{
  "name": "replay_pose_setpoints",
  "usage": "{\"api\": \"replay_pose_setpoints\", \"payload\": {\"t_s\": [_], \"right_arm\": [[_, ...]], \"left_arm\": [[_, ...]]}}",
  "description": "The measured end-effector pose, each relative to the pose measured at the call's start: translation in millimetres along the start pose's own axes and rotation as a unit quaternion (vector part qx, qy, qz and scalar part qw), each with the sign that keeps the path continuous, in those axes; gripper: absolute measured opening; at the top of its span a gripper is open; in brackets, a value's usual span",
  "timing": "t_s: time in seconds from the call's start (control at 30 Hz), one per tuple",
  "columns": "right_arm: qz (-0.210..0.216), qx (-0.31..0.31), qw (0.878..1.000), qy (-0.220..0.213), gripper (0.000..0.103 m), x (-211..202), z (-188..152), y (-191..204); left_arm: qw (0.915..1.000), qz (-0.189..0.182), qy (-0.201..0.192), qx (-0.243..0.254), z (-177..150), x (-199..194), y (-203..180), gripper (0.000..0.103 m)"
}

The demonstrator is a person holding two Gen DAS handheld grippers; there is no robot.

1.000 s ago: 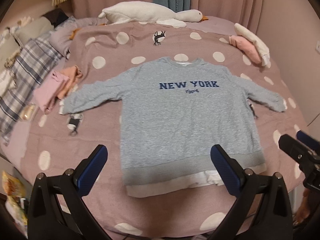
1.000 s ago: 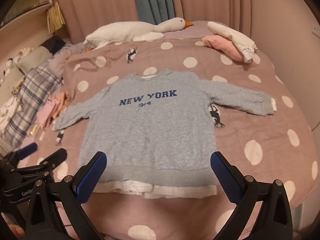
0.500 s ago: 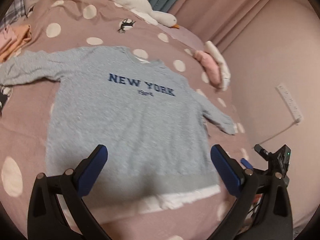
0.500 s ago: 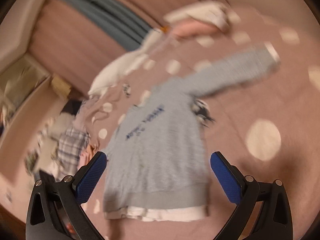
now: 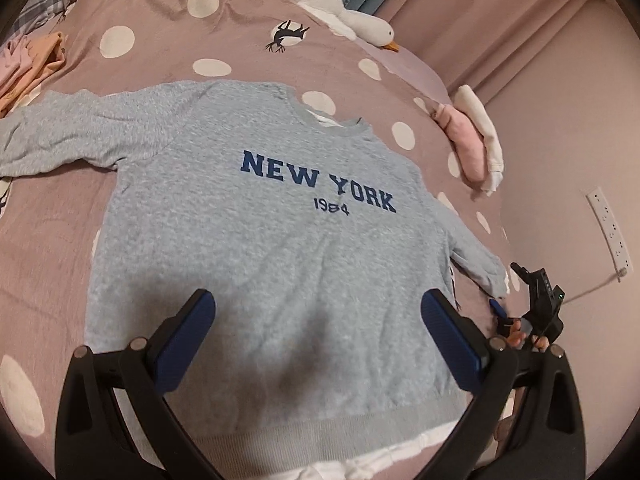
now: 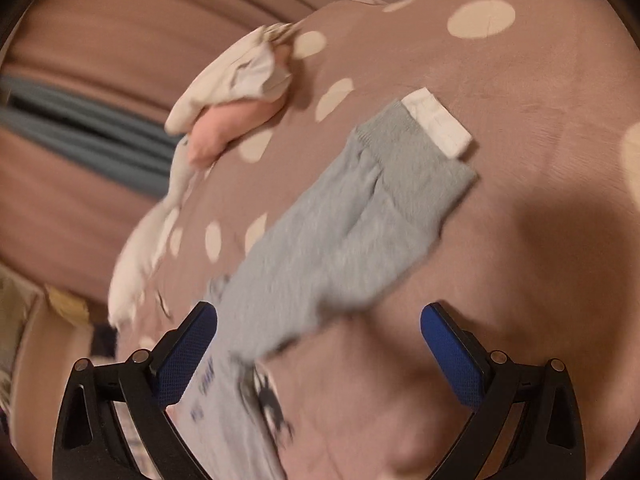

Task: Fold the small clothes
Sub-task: 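Grasp the sweatshirt cuff with the right gripper, then carry the cuff across the sweatshirt body and release it with the right gripper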

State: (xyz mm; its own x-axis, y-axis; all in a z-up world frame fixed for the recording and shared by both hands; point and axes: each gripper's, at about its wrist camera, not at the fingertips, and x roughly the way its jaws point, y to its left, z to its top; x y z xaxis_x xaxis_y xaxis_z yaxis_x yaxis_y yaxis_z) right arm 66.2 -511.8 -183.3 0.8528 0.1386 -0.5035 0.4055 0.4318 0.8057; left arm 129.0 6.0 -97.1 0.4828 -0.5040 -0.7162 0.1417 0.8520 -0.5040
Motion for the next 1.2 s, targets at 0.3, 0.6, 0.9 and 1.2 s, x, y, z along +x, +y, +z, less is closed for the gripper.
{"api": "replay_pose_setpoints", "payload": {"t_s": [0.3,0.6,0.9,1.2], "right_arm": [[-0.026,0.027,0.999,-0.031,0.051,22,28,-4],[-0.121,-0.154,0.979,-0.060,0.009,23,26,89],[-0.129,-0.454,0.881,-0.033,0.008,62,-74,285],[-0.196,-0.691,0.696,0.020,0.008,174,-264,324]], "left_arm": [[1.0000,0.006,-0.001,-0.005,14,13,1,0.103],[0.9997,0.012,-0.005,-0.022,30,13,17,0.103],[0.9978,0.018,-0.018,-0.061,30,-9,56,0.103],[0.9929,0.044,-0.042,-0.103,30,-37,105,0.103]]}}
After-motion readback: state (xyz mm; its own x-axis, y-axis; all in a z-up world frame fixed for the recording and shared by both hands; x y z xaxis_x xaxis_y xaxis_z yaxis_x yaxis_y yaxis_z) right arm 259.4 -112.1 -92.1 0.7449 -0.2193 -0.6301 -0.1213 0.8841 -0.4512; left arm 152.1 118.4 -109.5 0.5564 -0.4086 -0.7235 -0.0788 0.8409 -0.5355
